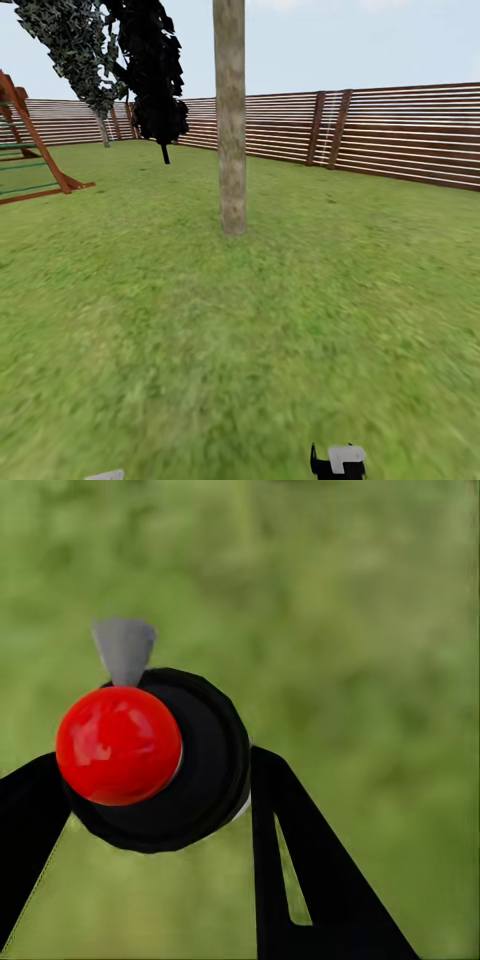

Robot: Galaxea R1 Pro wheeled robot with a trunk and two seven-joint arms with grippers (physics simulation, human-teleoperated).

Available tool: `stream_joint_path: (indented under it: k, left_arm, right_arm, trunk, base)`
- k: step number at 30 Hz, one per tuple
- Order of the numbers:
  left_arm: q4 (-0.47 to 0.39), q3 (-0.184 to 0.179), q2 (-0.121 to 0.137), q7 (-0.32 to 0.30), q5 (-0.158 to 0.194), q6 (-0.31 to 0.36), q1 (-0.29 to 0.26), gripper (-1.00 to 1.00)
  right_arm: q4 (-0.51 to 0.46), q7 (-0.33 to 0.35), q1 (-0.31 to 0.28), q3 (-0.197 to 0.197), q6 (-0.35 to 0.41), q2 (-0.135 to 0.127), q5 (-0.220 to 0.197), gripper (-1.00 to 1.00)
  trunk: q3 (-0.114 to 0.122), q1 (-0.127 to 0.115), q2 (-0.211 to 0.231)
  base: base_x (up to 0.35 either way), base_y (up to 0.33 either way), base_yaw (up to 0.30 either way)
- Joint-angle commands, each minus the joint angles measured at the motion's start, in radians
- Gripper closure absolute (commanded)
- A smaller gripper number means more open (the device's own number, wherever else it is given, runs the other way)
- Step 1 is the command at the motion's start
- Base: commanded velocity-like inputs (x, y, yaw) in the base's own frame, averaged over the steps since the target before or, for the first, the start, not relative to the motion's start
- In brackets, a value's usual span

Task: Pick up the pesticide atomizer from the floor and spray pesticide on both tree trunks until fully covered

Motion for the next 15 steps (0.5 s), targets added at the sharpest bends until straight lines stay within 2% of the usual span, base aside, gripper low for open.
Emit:
stream_joint_path:
  k: [1,15]
  left_arm:
    - [0.000,0.000,0.000,0.000,0.000,0.000,0.000,1.00]
    - [0.000,0.000,0.000,0.000,0.000,0.000,0.000,1.00]
  right_arm:
    - [0.000,0.000,0.000,0.000,0.000,0.000,0.000,-1.00]
    - [0.001,0.001,0.000,-0.001,0.000,-0.003,0.000,-1.00]
  trunk:
    - [0.000,0.000,0.000]
    - [0.000,0.000,0.000]
  base:
    - [0.339,0.001,0.033]
    - [0.339,0.000,0.003]
